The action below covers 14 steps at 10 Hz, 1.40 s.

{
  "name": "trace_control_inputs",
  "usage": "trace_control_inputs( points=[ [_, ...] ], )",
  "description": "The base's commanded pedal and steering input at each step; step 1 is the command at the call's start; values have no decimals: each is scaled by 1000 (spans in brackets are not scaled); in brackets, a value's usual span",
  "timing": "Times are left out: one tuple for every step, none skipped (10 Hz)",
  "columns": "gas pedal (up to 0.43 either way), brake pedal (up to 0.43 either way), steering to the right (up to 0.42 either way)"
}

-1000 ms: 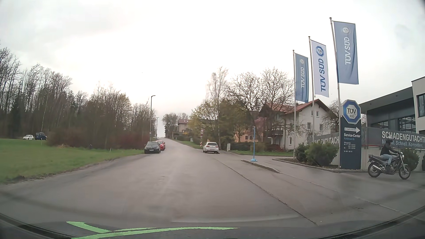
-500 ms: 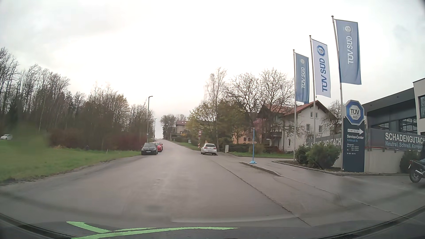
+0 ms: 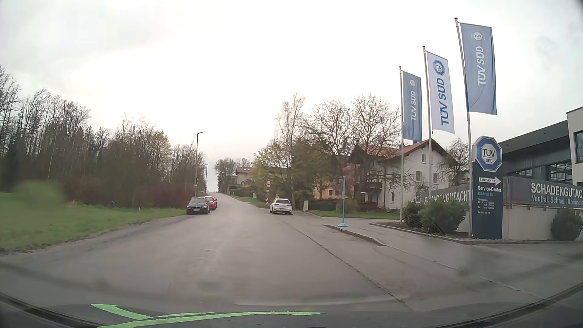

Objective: Follow the waypoints while adhering to traffic rules and regulations

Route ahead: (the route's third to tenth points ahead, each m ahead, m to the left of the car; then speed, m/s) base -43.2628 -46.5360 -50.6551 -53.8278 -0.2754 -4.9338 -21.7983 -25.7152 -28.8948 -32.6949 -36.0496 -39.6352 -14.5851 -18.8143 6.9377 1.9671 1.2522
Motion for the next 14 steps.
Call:
trace_control_inputs(
  points=[
    [157,0,191],
    [157,0,194],
    [157,0,198],
    [157,0,205],
    [157,0,218],
    [157,0,236],
    [157,0,251],
    [157,0,266],
    [169,0,285],
    [197,0,308],
    [197,0,326],
    [197,0,352],
    [209,0,384],
    [209,0,415]
  ],
)
